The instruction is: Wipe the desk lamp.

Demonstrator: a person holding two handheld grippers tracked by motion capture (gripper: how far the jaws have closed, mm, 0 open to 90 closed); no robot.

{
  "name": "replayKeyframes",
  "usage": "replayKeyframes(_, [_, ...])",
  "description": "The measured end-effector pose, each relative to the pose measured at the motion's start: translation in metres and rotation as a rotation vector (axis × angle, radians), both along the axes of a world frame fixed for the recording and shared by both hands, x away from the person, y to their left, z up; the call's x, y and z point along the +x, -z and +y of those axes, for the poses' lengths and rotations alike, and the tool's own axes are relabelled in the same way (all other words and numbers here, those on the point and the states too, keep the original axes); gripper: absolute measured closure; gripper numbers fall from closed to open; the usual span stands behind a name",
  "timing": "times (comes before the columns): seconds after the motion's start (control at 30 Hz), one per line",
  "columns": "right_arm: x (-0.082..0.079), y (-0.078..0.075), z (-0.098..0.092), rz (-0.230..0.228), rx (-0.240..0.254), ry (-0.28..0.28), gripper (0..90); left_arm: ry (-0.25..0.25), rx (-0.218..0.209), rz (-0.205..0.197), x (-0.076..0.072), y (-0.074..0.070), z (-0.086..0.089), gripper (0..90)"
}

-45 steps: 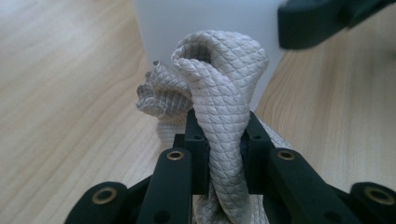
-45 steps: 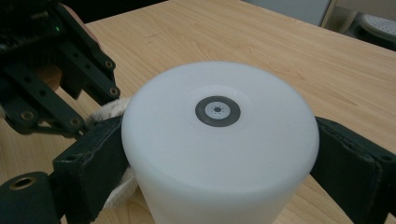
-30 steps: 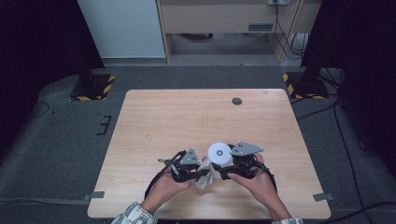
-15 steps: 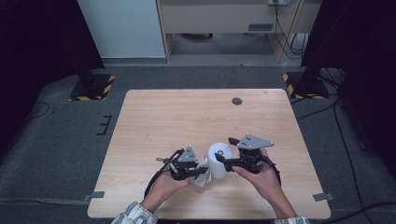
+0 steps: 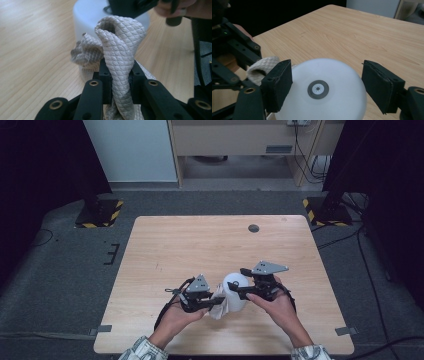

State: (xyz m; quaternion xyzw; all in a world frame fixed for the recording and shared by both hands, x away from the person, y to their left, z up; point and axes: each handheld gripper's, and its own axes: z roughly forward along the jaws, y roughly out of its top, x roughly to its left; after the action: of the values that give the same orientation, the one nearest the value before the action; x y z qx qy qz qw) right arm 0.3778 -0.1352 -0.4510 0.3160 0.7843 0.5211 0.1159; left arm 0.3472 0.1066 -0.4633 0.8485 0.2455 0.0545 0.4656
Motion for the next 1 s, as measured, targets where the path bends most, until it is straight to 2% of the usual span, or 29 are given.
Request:
replayKeyframes(0.1, [0.000, 0.000, 0.000, -0.008, 0.001, 0.000, 25.5, 0.012, 0.025, 0.004, 0.000, 0.007, -0.005, 76.4])
replayKeyframes(0.23, [0.000, 0.000, -0.002, -0.006, 0.001, 0.002, 25.9, -0.003, 0.116, 0.033, 0.004, 0.029, -0.011, 76.4])
replayKeyframes(0.3, [0.000, 0.000, -0.001, -0.010, -0.001, 0.002, 25.9, -0.007, 0.134, 0.048, 0.006, 0.037, -0.012, 76.4])
replayKeyframes(0.4, [-0.001, 0.001, -0.001, -0.015, 0.001, 0.002, 25.9, -0.003, 0.115, 0.043, 0.004, 0.031, -0.011, 76.4])
replayKeyframes(0.47, [-0.001, 0.001, -0.001, -0.017, -0.001, 0.002, 26.0, 0.004, 0.068, 0.032, -0.001, 0.018, -0.011, 76.4])
replayKeyframes(0.6, [0.000, 0.001, -0.002, -0.017, 0.004, 0.010, 25.9, 0.027, 0.009, 0.018, -0.006, 0.005, -0.015, 76.4])
replayKeyframes(0.73, [-0.001, 0.001, -0.002, -0.017, 0.001, 0.007, 25.9, 0.055, 0.029, 0.032, -0.010, 0.013, -0.026, 76.5])
replayKeyframes(0.83, [-0.001, 0.001, -0.001, -0.021, -0.003, 0.003, 26.0, 0.071, 0.069, 0.052, -0.010, 0.028, -0.036, 76.4])
replayKeyframes(0.9, [-0.001, 0.001, -0.001, -0.024, -0.002, 0.002, 26.1, 0.082, 0.088, 0.045, -0.011, 0.032, -0.043, 76.4])
replayKeyframes(1.0, [-0.003, 0.000, 0.000, -0.030, -0.006, -0.006, 26.3, 0.094, 0.056, 0.022, -0.014, 0.026, -0.045, 76.4])
